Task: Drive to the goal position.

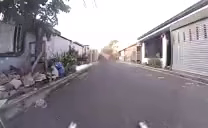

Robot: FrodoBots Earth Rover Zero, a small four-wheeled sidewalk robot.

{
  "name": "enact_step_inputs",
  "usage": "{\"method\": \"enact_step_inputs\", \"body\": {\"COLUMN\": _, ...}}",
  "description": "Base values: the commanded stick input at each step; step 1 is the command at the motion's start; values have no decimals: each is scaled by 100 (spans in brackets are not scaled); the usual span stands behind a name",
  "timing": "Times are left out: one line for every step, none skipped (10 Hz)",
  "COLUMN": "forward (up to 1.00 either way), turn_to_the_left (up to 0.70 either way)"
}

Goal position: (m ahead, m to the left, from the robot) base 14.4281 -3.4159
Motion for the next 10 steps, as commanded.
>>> {"method": "enact_step_inputs", "body": {"forward": 70, "turn_to_the_left": 0}}
{"method": "enact_step_inputs", "body": {"forward": 70, "turn_to_the_left": 0}}
{"method": "enact_step_inputs", "body": {"forward": 70, "turn_to_the_left": 0}}
{"method": "enact_step_inputs", "body": {"forward": 70, "turn_to_the_left": 0}}
{"method": "enact_step_inputs", "body": {"forward": 70, "turn_to_the_left": 0}}
{"method": "enact_step_inputs", "body": {"forward": 70, "turn_to_the_left": 0}}
{"method": "enact_step_inputs", "body": {"forward": 70, "turn_to_the_left": -5}}
{"method": "enact_step_inputs", "body": {"forward": 70, "turn_to_the_left": -17}}
{"method": "enact_step_inputs", "body": {"forward": 70, "turn_to_the_left": -24}}
{"method": "enact_step_inputs", "body": {"forward": 70, "turn_to_the_left": -25}}
